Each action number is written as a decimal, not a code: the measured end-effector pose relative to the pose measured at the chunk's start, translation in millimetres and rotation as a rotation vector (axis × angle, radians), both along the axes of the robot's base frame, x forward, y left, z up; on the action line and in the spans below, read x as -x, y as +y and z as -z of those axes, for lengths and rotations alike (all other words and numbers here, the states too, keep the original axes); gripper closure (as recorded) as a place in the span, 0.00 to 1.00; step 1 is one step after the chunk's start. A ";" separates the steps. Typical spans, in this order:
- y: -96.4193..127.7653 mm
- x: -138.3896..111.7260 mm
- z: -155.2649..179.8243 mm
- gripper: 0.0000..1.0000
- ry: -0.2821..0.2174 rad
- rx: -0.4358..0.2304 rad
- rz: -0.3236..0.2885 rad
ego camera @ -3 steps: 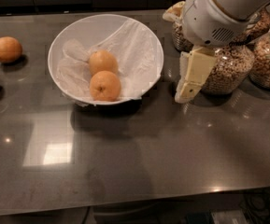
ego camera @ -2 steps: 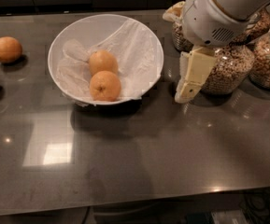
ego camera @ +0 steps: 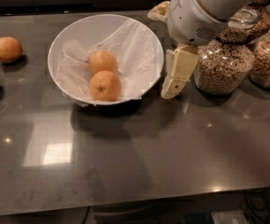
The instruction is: Pick orange from white bowl
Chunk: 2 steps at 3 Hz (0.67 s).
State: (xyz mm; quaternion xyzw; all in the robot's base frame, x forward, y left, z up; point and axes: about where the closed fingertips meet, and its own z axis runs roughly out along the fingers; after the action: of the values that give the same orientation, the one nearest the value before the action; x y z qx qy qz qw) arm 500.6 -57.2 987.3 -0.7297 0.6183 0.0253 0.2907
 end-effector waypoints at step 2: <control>8.0 -5.8 9.0 0.00 0.002 -0.004 -0.065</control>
Offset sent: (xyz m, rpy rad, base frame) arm 0.0169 0.0167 -0.0277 0.0128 0.0142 0.1639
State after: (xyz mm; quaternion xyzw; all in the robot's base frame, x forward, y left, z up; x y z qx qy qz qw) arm 506.4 -49.2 978.3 -0.7489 0.5943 0.0367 0.2907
